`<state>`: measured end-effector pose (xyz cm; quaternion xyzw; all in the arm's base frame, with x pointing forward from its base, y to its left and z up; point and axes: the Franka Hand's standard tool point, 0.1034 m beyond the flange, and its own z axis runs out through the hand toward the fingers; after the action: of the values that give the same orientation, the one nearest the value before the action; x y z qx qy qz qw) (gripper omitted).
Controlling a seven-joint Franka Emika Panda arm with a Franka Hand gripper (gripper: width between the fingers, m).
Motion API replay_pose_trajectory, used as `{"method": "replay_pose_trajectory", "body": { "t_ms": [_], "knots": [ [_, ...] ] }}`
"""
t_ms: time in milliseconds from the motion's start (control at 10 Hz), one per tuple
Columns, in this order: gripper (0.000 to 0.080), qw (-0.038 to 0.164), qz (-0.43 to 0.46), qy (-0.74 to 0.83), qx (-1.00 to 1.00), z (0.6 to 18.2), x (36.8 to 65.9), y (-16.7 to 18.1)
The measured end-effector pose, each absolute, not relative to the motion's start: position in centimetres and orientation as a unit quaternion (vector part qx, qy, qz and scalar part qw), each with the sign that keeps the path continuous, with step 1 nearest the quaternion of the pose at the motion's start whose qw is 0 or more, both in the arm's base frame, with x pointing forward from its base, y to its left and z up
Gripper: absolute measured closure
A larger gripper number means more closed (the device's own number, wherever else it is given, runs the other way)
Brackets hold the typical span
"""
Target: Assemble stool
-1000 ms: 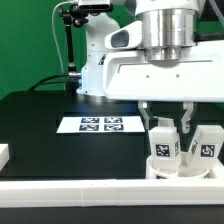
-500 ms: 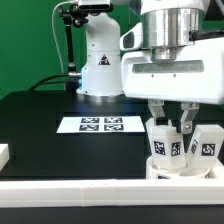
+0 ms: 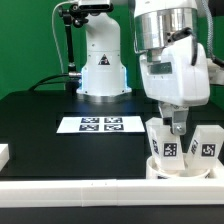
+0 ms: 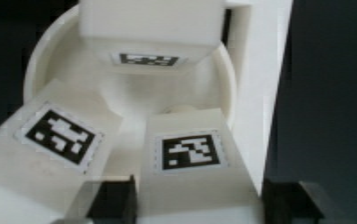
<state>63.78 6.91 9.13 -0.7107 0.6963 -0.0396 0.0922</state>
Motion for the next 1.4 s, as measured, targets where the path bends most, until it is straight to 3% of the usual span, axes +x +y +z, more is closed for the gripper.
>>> {"method": "replay_pose_trajectory", "body": {
  "t_ms": [800, 1200, 1300, 1400],
  "knots": [
    [0.0458, 0.131, 0.004, 0.851, -0.509, 9.08, 63.92, 6.76],
    [0.0458, 0.133, 0.014, 0.876, -0.463, 9.02, 63.86, 6.73],
    [0.0273, 0.133, 0.014, 0.872, -0.47, 9.1, 63.87, 6.63],
    [0.0187, 0.136, 0.011, 0.866, -0.481, 9.45, 64.02, 6.3]
  ]
}}
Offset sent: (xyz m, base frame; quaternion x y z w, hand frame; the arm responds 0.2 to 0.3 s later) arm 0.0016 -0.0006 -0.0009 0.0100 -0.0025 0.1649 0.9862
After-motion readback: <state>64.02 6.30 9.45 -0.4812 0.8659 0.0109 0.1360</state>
